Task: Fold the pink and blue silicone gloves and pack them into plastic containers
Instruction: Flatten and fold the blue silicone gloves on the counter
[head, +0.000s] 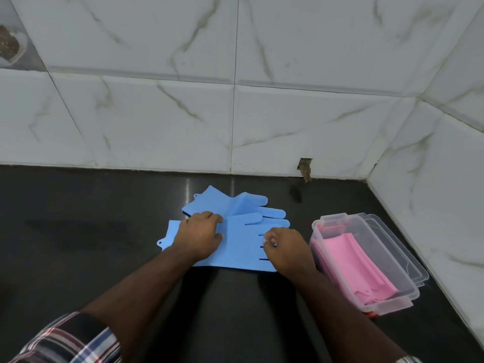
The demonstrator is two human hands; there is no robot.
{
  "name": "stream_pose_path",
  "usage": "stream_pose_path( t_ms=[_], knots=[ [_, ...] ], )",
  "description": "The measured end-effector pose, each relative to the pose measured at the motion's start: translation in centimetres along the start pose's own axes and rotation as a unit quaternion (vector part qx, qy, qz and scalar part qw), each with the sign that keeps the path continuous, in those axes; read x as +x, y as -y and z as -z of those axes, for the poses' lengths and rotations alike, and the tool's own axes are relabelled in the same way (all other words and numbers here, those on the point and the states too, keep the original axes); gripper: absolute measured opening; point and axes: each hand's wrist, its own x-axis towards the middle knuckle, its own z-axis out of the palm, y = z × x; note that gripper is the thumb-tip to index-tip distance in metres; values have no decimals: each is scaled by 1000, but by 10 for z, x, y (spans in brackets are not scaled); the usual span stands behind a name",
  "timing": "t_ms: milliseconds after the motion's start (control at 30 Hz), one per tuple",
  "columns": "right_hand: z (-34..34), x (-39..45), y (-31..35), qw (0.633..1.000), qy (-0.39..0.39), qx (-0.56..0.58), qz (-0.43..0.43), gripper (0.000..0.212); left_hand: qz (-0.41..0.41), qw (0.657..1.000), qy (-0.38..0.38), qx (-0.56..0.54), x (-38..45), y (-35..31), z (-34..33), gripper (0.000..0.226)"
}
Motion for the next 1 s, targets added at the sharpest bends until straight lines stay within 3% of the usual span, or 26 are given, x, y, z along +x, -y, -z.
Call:
stream_pose_path(
  t_ms=[200,333,467,600,733,833,1000],
  knots=[
    [-8,-6,5,999,46,9,-26,26,7,996,83,30,13,-7,-4,61],
    [-9,-6,0,998,18,4,-67,25,-52,998,35,33,6,-34,-5,57],
    [-7,-4,-8,991,6,26,-129,25,-152,985,77,-25,-14,-69,-14,53],
    [-3,-3,-11,983,19,79,-163,27,-181,981,68,35,-29,-85,-29,57],
    [2,-6,-12,977,0,130,-167,21,-191,979,6,65,-31,-89,-33,33],
    [5,-12,-9,960,-56,203,-186,14,-166,985,-25,29,-29,-94,-31,24],
    [16,-23,-2,956,-116,189,-194,9,-13,984,-67,-166,-17,-95,-5,20]
  ],
)
